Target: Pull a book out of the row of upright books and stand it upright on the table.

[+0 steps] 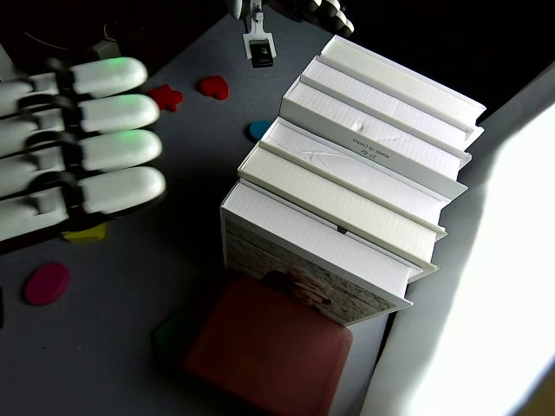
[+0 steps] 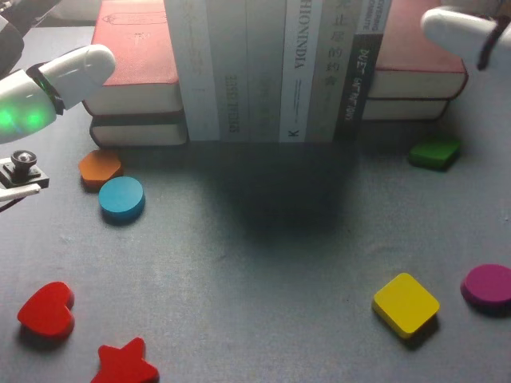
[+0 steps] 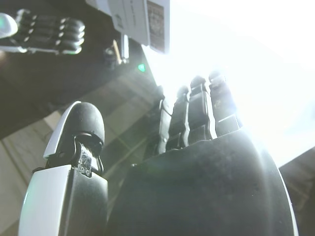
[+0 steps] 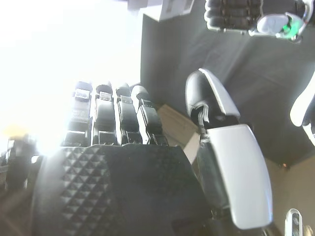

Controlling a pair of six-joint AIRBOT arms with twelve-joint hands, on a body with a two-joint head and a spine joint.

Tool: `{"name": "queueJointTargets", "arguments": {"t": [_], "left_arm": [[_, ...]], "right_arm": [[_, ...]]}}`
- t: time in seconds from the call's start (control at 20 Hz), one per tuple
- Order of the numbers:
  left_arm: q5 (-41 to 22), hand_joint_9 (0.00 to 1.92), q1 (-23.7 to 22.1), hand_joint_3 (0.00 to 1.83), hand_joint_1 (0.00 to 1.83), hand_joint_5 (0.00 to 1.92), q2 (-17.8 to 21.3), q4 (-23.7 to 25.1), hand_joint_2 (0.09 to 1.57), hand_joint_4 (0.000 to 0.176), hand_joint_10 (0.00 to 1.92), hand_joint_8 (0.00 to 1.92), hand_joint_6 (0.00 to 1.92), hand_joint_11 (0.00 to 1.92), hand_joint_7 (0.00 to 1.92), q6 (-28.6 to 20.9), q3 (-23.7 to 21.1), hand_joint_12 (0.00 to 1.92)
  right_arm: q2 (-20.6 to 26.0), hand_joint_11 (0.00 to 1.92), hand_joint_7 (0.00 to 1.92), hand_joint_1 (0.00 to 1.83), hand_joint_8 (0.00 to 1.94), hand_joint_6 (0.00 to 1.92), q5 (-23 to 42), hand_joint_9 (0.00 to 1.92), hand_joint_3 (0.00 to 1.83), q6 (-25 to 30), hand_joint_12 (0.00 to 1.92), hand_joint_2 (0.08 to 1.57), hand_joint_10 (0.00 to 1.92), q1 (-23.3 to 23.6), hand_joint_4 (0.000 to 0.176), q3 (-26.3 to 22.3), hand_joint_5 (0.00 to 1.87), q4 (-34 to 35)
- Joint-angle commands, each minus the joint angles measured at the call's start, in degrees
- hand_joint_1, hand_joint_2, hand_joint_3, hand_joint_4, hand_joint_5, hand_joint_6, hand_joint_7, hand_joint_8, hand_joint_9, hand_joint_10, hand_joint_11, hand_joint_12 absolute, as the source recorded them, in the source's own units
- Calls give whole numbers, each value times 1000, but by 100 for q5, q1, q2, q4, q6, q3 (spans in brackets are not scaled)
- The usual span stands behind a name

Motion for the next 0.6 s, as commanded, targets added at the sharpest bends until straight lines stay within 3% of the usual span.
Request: {"name": "queueJointTargets", "arguments": {"t": [0.0,0.05,0.1,0.15,0.3,0.45,0.55], "left_arm": [[-705,0,-23,0,370,128,-30,-117,1382,42,0,0,0,0,0,-34,29,0],[-705,0,-10,0,357,124,-35,-125,1382,44,0,0,0,0,0,-35,30,0],[-704,0,-5,0,354,124,-38,-126,1383,46,0,0,0,0,0,-38,34,0],[-703,0,3,0,355,124,-38,-134,1385,46,0,0,0,0,0,-45,38,0],[-704,0,10,0,394,139,-47,-139,1384,30,0,0,4,0,0,-52,48,0],[-664,0,9,0,415,152,-75,-115,1386,28,0,0,6,0,0,-83,66,0],[-648,0,8,2,378,143,-104,-104,1390,39,0,0,1,0,0,-103,84,0]], "right_arm": [[-39,0,0,353,0,0,396,0,0,28,0,1351,0,138,0,51,0,113],[-138,0,0,337,0,0,164,0,0,29,0,1361,0,328,15,141,0,6],[-225,0,0,337,0,7,-19,0,1,27,0,1366,0,476,15,211,17,-82],[-339,0,0,346,0,22,-243,0,3,25,0,1371,0,664,2,306,55,-178],[-669,0,0,243,0,39,-769,0,0,3,0,1358,0,1050,37,571,115,-350],[-847,0,0,133,0,47,-1183,0,3,-65,0,1366,0,1356,0,696,154,-509],[-946,0,0,164,0,55,-1436,0,0,-121,0,1358,0,1479,0,784,191,-548]]}}
